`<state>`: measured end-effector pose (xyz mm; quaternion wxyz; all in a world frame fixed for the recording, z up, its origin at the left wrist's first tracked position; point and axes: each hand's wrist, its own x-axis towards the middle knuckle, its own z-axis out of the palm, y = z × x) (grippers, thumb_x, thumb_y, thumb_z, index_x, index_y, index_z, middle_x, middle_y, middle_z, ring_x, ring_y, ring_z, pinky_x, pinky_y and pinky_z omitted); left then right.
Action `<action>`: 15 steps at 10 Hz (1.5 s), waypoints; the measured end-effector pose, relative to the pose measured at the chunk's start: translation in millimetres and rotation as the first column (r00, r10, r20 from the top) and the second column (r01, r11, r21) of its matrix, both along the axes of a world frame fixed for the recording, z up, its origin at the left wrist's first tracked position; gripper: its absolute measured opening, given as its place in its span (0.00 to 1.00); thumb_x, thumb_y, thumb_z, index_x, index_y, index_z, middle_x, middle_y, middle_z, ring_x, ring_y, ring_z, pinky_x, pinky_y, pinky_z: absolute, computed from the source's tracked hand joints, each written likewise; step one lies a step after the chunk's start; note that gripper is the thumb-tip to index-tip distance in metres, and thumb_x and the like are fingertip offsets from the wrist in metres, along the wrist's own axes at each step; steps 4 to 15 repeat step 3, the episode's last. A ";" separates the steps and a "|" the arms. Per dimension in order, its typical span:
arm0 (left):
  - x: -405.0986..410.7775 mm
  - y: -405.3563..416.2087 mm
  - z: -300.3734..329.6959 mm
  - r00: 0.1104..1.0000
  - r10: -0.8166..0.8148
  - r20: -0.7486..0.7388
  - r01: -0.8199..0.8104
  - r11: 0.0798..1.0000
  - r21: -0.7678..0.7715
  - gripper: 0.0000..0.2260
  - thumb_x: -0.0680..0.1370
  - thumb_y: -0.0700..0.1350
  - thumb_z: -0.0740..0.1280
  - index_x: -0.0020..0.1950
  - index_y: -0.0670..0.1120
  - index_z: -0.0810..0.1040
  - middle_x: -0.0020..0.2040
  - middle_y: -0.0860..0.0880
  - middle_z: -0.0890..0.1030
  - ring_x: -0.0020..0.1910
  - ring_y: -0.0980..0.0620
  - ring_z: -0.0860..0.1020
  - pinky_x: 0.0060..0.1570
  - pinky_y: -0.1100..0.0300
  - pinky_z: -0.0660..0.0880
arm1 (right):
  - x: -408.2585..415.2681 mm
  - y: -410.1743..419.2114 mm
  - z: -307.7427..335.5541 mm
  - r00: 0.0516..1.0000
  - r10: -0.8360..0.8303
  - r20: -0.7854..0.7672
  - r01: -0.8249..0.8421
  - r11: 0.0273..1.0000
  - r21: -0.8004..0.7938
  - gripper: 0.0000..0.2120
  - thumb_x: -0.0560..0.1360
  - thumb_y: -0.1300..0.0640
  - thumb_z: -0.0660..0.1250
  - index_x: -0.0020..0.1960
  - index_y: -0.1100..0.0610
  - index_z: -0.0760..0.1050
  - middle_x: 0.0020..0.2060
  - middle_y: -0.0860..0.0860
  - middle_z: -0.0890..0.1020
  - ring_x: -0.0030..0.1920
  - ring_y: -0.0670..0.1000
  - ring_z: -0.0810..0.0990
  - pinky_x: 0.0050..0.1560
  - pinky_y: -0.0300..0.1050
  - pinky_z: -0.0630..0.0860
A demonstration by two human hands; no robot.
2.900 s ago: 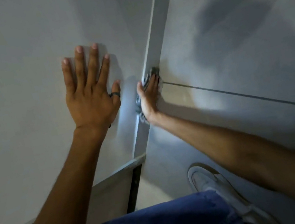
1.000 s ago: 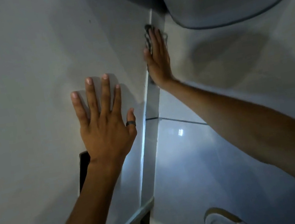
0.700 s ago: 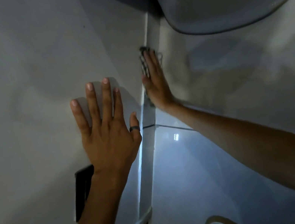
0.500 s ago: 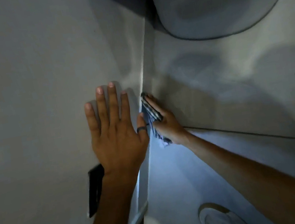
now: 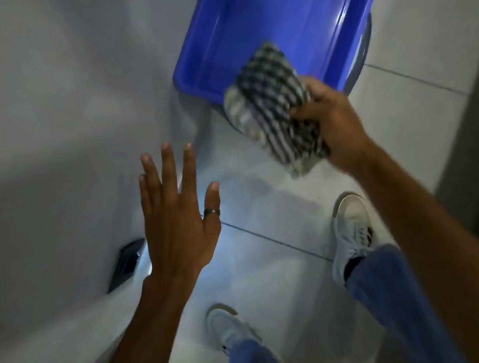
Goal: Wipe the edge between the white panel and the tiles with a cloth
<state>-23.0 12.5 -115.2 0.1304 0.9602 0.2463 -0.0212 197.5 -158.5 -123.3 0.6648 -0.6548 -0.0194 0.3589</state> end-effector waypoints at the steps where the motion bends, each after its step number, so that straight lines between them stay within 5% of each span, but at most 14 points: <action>1: 28.1 -14.4 9.7 0.998 -0.024 -0.053 0.023 0.999 -0.032 0.32 0.87 0.59 0.57 0.89 0.46 0.58 0.89 0.41 0.53 0.87 0.35 0.46 0.85 0.38 0.50 | 75.7 19.5 0.4 0.988 0.060 0.143 -0.031 0.981 -0.192 0.17 0.68 0.66 0.67 0.48 0.47 0.85 0.48 0.47 0.87 0.51 0.50 0.84 0.59 0.50 0.83; 2: 45.8 -30.4 25.4 0.993 0.003 -0.116 -0.008 0.999 -0.045 0.33 0.87 0.60 0.56 0.89 0.47 0.55 0.89 0.41 0.51 0.87 0.36 0.46 0.85 0.38 0.49 | 116.3 40.7 -22.1 0.837 0.542 0.077 -0.389 0.687 -0.614 0.12 0.75 0.65 0.67 0.57 0.57 0.83 0.54 0.59 0.84 0.57 0.58 0.83 0.65 0.58 0.80; 3: 50.9 -51.5 54.9 0.988 0.113 -0.102 -0.113 0.994 0.010 0.33 0.87 0.62 0.56 0.89 0.47 0.57 0.89 0.41 0.54 0.88 0.37 0.49 0.86 0.37 0.51 | 115.9 36.3 -16.4 0.523 0.848 0.088 -0.400 0.336 -0.853 0.17 0.75 0.62 0.67 0.63 0.64 0.78 0.63 0.66 0.81 0.66 0.66 0.79 0.68 0.57 0.76; 15: 50.9 -51.5 54.9 0.988 0.113 -0.102 -0.113 0.994 0.010 0.33 0.87 0.62 0.56 0.89 0.47 0.57 0.89 0.41 0.54 0.88 0.37 0.49 0.86 0.37 0.51 | 115.9 36.3 -16.4 0.523 0.848 0.088 -0.400 0.336 -0.853 0.17 0.75 0.62 0.67 0.63 0.64 0.78 0.63 0.66 0.81 0.66 0.66 0.79 0.68 0.57 0.76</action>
